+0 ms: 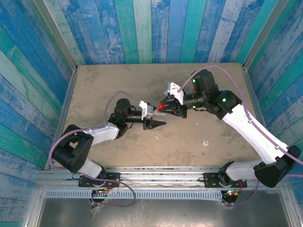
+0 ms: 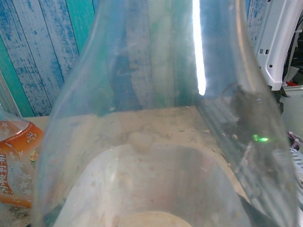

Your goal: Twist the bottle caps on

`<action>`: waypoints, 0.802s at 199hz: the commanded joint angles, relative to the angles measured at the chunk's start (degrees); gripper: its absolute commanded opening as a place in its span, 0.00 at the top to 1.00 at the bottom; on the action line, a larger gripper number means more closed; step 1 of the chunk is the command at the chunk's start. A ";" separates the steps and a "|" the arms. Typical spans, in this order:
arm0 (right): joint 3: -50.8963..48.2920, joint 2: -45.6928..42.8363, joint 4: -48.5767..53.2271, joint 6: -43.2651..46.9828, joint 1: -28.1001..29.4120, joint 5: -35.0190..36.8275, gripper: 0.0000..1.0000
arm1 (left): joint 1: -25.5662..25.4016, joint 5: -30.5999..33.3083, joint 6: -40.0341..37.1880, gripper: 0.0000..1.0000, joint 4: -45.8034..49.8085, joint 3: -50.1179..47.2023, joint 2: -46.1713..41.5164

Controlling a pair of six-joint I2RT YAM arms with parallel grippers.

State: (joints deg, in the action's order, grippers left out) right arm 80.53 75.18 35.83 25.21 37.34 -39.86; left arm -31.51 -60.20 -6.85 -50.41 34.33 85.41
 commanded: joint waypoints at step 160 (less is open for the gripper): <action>-4.59 0.82 -8.43 -19.15 6.14 29.42 0.73 | -0.13 33.34 2.43 0.53 -3.83 -0.29 -5.02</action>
State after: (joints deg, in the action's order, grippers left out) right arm 79.96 75.46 31.11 17.28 39.90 -25.47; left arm -31.64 -45.56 -6.09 -52.14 33.54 85.06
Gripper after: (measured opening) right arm 0.309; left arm 0.501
